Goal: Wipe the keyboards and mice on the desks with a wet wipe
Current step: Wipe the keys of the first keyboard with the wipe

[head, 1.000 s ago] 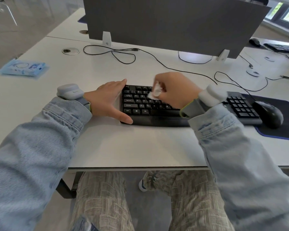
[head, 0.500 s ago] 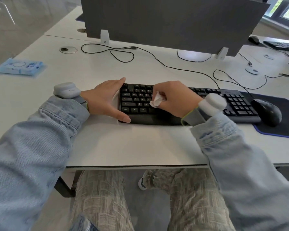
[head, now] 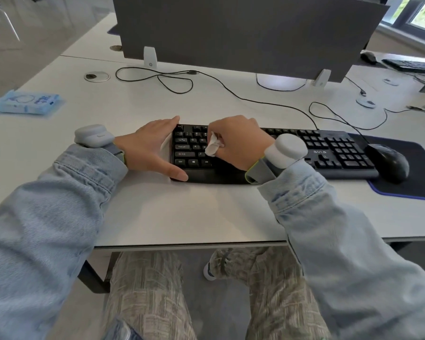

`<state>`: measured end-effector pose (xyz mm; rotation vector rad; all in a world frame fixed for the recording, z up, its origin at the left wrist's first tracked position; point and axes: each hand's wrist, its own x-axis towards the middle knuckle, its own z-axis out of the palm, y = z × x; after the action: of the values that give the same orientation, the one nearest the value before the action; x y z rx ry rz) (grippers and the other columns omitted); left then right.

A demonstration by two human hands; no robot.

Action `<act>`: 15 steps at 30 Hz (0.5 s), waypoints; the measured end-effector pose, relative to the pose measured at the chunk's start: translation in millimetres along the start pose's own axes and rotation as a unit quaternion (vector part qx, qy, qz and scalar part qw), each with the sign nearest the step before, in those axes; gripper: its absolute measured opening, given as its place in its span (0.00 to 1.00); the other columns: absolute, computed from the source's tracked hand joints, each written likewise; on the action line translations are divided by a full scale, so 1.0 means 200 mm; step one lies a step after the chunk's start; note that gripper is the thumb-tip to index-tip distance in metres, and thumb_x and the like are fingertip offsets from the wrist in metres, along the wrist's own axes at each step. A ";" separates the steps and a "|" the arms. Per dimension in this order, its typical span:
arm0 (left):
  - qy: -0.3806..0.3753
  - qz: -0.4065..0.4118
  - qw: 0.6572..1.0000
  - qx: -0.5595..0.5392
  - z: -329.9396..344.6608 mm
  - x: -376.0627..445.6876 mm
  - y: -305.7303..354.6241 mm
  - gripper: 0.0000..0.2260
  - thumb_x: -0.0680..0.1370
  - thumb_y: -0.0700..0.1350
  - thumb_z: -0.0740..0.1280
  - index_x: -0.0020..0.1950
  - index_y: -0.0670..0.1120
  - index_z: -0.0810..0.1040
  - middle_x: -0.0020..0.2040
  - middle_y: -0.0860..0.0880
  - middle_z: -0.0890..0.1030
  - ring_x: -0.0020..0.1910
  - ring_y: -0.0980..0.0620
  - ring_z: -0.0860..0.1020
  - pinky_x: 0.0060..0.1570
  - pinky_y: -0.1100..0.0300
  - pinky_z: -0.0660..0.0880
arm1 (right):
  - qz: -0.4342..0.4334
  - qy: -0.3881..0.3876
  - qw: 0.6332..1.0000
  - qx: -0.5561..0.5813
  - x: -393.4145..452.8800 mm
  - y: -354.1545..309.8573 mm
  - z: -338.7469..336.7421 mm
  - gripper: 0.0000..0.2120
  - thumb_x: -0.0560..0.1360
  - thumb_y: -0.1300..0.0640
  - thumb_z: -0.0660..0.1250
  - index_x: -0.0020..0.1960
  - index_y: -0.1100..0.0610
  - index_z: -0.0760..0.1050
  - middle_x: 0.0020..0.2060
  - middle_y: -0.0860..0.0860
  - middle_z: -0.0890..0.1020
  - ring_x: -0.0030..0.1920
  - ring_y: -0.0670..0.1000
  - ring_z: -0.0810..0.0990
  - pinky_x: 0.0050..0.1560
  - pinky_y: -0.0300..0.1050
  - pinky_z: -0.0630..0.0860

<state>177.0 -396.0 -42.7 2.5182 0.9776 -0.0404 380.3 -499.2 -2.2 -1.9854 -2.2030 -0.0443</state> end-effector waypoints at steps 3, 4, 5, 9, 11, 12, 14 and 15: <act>0.004 0.003 1.000 0.004 0.00 0.00 0.00 0.76 0.44 0.87 0.59 0.82 0.48 0.39 0.83 0.51 0.45 0.81 0.54 0.44 0.79 0.56 0.44 | 0.003 -0.030 0.999 -0.019 -0.02 0.03 -0.03 0.09 0.72 0.55 0.60 0.48 0.57 0.78 0.42 0.51 0.79 0.44 0.55 0.75 0.46 0.48 0.66; 0.004 0.003 1.000 0.004 0.00 0.00 0.01 0.76 0.44 0.87 0.59 0.82 0.48 0.39 0.83 0.51 0.45 0.81 0.54 0.44 0.79 0.56 0.44 | 0.013 -0.041 0.999 -0.017 -0.03 0.05 -0.04 0.09 0.72 0.55 0.61 0.47 0.56 0.78 0.42 0.50 0.79 0.44 0.55 0.76 0.46 0.48 0.68; 0.003 0.002 1.000 0.003 0.00 0.00 0.01 0.77 0.44 0.87 0.59 0.82 0.48 0.39 0.83 0.51 0.45 0.81 0.54 0.44 0.79 0.56 0.44 | 0.028 -0.050 0.998 -0.011 -0.05 0.10 -0.06 0.07 0.71 0.56 0.61 0.44 0.55 0.77 0.40 0.50 0.79 0.43 0.55 0.76 0.46 0.48 0.71; 0.004 0.000 1.000 0.002 0.00 0.00 0.00 0.77 0.43 0.87 0.59 0.83 0.48 0.39 0.83 0.51 0.45 0.81 0.54 0.44 0.79 0.54 0.45 | 0.087 -0.054 0.995 0.008 -0.13 0.27 -0.09 0.04 0.71 0.55 0.61 0.39 0.51 0.74 0.37 0.46 0.78 0.41 0.54 0.75 0.43 0.47 0.74; 0.007 0.003 1.000 0.006 0.00 0.00 0.01 0.78 0.43 0.87 0.59 0.83 0.47 0.40 0.83 0.50 0.46 0.81 0.53 0.45 0.79 0.54 0.45 | 0.099 -0.045 0.994 0.018 -0.19 0.34 -0.10 0.04 0.72 0.56 0.62 0.40 0.51 0.74 0.38 0.48 0.79 0.42 0.54 0.75 0.40 0.44 0.69; 0.009 0.003 1.000 0.008 0.00 0.00 0.01 0.77 0.43 0.87 0.59 0.83 0.47 0.40 0.83 0.50 0.46 0.81 0.53 0.45 0.79 0.55 0.45 | 0.108 -0.038 0.993 0.021 -0.21 0.37 -0.10 0.04 0.72 0.57 0.62 0.41 0.52 0.75 0.38 0.49 0.79 0.41 0.54 0.75 0.39 0.43 0.67; 0.010 0.003 1.000 0.008 0.00 0.00 0.02 0.77 0.43 0.87 0.59 0.83 0.47 0.40 0.83 0.50 0.46 0.81 0.52 0.45 0.78 0.56 0.45 | 0.127 -0.009 0.992 0.025 -0.26 0.41 -0.09 0.04 0.73 0.57 0.63 0.43 0.53 0.77 0.37 0.50 0.78 0.41 0.55 0.76 0.39 0.43 0.67; 0.012 0.005 1.000 0.007 0.00 -0.01 0.02 0.77 0.43 0.87 0.59 0.83 0.47 0.41 0.83 0.50 0.47 0.81 0.53 0.46 0.78 0.57 0.45 | 0.134 0.005 0.991 0.025 -0.27 0.42 -0.08 0.04 0.73 0.57 0.64 0.42 0.53 0.77 0.36 0.49 0.78 0.41 0.55 0.76 0.39 0.44 0.68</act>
<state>178.3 -399.6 -40.7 2.5413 0.9762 -0.0146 471.0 -545.3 -2.7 -2.2274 -1.8933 0.0362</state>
